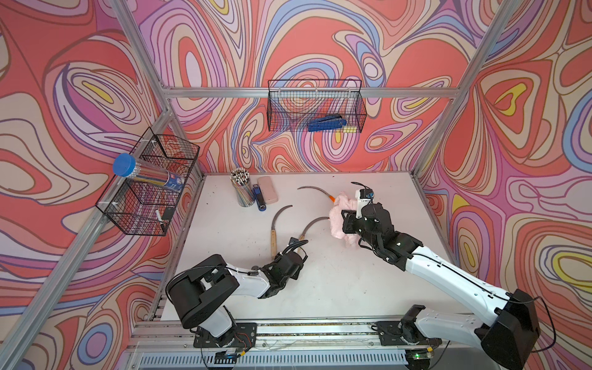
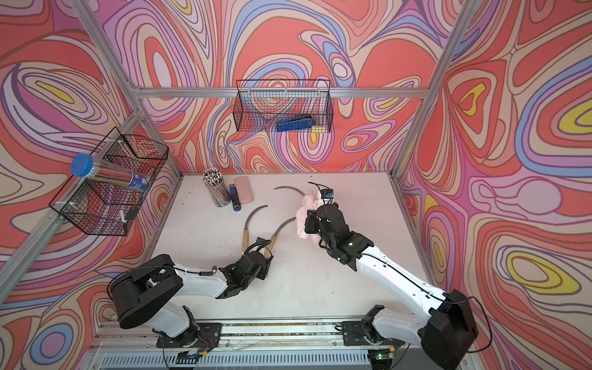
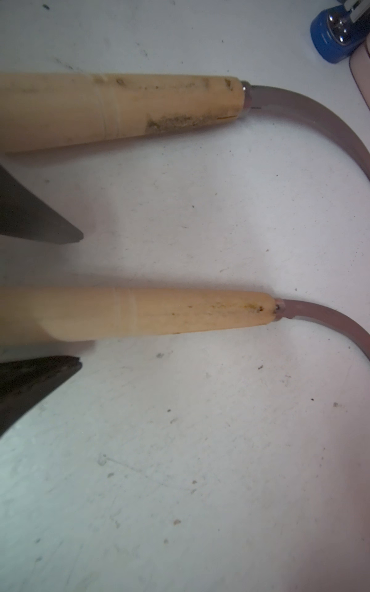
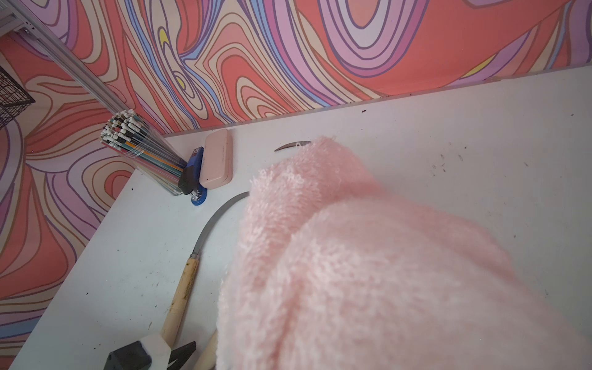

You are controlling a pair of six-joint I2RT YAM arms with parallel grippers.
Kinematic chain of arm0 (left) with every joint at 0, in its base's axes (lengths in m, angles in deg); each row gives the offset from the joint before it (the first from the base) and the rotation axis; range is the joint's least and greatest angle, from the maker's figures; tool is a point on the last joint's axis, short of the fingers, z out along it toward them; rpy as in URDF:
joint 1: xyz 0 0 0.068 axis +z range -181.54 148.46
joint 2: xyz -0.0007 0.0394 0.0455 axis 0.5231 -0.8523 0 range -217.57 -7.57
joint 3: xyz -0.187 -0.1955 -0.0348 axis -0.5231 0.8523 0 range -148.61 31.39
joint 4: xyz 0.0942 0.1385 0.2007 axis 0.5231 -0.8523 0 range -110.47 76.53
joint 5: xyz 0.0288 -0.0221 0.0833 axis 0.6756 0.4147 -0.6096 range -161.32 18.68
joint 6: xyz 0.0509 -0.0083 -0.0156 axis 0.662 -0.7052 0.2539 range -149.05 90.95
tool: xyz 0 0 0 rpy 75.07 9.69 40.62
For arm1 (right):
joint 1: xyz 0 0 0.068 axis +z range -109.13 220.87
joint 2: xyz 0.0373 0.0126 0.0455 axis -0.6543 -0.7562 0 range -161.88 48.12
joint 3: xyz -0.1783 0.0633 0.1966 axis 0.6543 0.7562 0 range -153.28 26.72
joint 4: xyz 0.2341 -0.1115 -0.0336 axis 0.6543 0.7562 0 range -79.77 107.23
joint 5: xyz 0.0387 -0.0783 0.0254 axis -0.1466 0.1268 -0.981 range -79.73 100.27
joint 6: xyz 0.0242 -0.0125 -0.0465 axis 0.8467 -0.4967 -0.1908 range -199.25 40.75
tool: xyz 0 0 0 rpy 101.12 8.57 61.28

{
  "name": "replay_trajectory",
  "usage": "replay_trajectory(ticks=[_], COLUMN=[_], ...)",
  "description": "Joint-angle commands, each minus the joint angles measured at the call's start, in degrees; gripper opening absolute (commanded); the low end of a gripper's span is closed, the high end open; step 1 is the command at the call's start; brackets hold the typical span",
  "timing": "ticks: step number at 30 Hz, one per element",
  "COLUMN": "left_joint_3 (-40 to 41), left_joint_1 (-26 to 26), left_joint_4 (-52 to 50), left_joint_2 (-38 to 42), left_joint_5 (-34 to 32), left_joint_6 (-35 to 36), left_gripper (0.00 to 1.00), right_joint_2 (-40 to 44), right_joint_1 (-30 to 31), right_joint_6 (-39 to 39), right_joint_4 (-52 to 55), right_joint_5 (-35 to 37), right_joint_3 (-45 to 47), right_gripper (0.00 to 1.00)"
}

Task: Wipe small sickles with rags
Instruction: Wipe the small sickle.

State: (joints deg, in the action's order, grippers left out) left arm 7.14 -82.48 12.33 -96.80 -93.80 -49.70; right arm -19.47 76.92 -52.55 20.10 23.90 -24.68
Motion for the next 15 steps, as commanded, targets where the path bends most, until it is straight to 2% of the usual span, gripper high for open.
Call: replay_trajectory(ticks=[1, 7, 15], left_joint_3=[1.91, 3.15, 1.32], left_joint_1=[0.16, 0.15, 0.18], left_joint_4=[2.31, 2.91, 5.78], left_joint_2=[1.62, 2.54, -1.87], left_joint_5=[0.41, 0.64, 1.38], left_joint_6=[-1.03, -0.79, 0.45], left_gripper=[0.63, 0.58, 0.54], right_joint_2=[1.54, 2.20, 2.38], right_joint_1=[0.02, 0.05, 0.00], right_joint_6=[0.55, 0.72, 0.64], right_joint_4=[-1.13, -1.39, -1.17], right_joint_5=[-0.61, -1.22, -1.70], right_joint_3=[0.92, 1.29, 1.44], right_gripper=[0.00, 0.00, 0.00])
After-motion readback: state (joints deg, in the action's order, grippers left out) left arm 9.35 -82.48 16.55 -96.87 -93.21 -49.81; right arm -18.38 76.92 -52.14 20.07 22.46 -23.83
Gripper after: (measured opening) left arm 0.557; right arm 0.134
